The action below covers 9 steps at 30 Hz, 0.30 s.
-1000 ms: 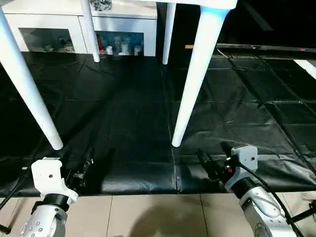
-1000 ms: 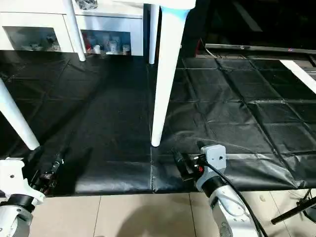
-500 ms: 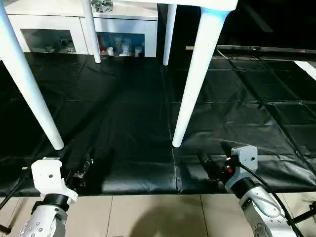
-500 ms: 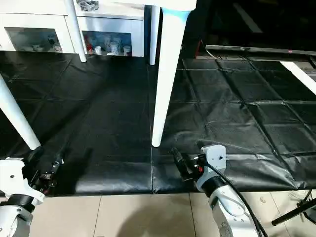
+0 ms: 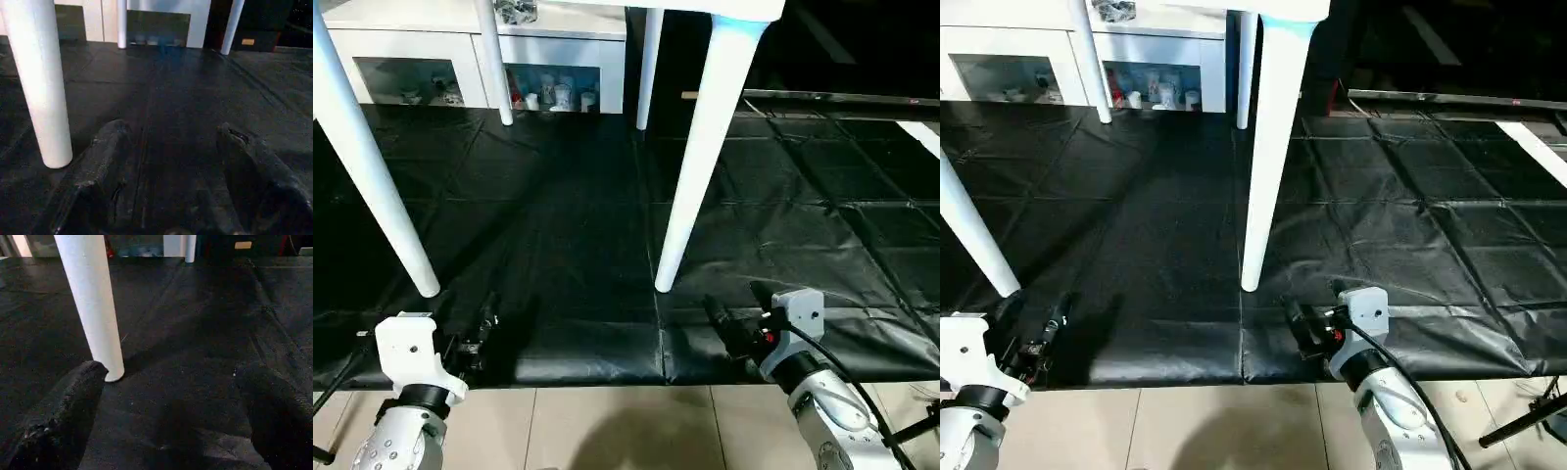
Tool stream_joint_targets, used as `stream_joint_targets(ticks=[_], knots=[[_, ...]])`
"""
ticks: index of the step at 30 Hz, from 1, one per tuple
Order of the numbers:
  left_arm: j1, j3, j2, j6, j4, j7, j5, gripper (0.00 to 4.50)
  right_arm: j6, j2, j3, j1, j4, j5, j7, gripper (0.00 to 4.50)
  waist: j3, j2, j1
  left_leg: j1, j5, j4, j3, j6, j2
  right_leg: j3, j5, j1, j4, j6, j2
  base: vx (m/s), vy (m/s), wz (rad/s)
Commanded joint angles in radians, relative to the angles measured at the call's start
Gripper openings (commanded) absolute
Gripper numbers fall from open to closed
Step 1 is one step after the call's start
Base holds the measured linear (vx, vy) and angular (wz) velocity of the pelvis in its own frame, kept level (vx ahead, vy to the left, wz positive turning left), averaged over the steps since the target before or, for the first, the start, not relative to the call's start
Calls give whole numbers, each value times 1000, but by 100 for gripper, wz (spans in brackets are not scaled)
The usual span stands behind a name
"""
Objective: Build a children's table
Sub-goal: Flip table
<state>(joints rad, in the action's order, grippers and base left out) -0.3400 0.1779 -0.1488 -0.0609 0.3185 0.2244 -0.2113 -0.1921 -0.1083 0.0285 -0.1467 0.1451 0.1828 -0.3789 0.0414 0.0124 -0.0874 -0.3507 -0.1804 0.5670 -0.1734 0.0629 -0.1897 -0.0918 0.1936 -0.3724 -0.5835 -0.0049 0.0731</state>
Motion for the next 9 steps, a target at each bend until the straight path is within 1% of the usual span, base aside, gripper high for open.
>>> stream_joint_targets(ticks=[1,9], knots=[[4,-1,-1,4,-3,-7,9,318,3,-4,1,-3,-1,-6,3,450,-34,-15,1,3,-396,-78,25,14,-46,60,351,21,89,-62,66,0,0,0],[4,-1,-1,4,-3,-7,9,318,3,-4,1,-3,-1,-6,3,450,-35,-15,0,3,-390,-77,24,12,-46,61,338,22,87,-66,66,0,0,0]])
